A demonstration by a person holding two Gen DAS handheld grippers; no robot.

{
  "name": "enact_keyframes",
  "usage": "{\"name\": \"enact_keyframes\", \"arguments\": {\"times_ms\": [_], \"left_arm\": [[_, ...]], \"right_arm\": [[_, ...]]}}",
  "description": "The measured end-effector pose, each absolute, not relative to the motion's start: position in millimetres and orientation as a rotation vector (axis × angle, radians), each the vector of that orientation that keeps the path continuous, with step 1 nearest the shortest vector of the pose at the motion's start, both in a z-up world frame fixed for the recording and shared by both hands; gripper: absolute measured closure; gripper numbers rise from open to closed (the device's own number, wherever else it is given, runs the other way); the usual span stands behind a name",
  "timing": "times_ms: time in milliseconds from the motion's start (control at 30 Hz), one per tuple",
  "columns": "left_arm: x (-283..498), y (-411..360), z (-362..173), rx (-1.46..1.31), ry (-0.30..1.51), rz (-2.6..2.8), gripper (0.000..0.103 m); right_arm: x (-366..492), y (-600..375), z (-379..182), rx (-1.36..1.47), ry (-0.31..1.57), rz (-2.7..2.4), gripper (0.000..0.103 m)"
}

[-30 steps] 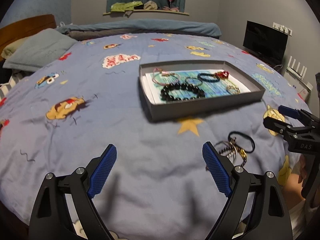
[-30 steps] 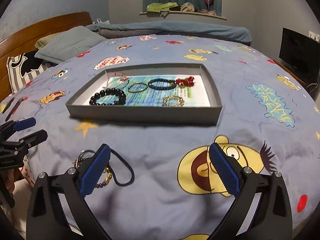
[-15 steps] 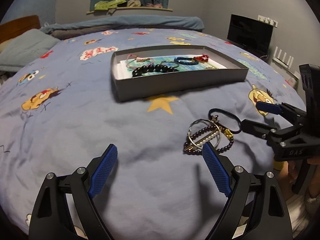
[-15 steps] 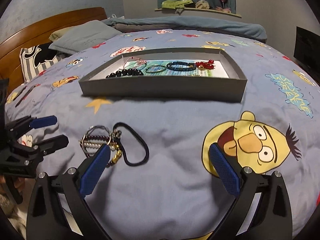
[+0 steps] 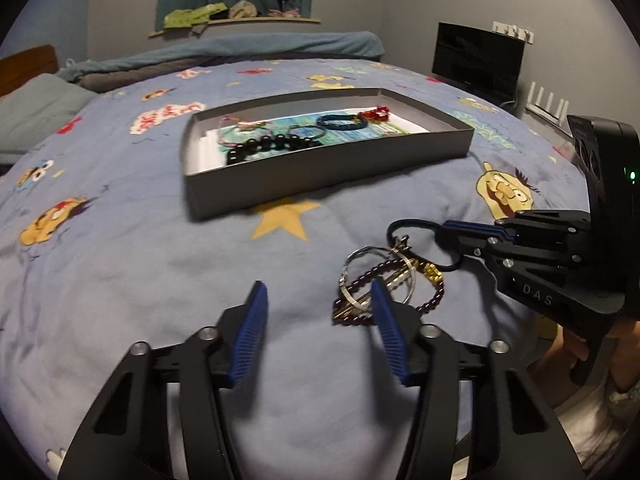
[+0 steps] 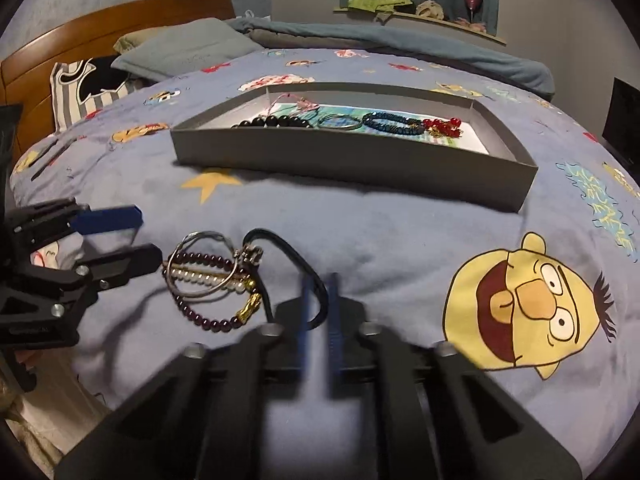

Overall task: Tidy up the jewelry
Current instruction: 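Grasp the silver hoop with left tool while right tool grasps black hair tie, then carry the silver hoop and black hair tie over the grey box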

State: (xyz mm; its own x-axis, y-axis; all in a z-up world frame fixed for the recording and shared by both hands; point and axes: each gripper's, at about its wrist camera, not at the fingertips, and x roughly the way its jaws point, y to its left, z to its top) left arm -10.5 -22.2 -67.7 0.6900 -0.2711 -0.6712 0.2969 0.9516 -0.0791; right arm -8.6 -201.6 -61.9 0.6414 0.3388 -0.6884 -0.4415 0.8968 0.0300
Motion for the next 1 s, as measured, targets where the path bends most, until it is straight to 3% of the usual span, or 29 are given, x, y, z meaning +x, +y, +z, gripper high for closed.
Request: {"name": "enact_keyframes", "arguments": {"times_ms": [367,867,1000], "left_arm": [[-6,-49,-72,0.071,0.747,-0.375,0.047],[-5,-66,-79,0.126,0.748,-0.360,0.047],[-2,-65,-81,0.139,0.748,-0.342,0.053]], "right_arm": [[2,-217,-61,-0.102,0.744,0.404,0.099],[1,-220,-61,-0.092,0.748,0.418,0.099],[-1,-220,-61,-0.089,0.746,0.420,0.099]]}}
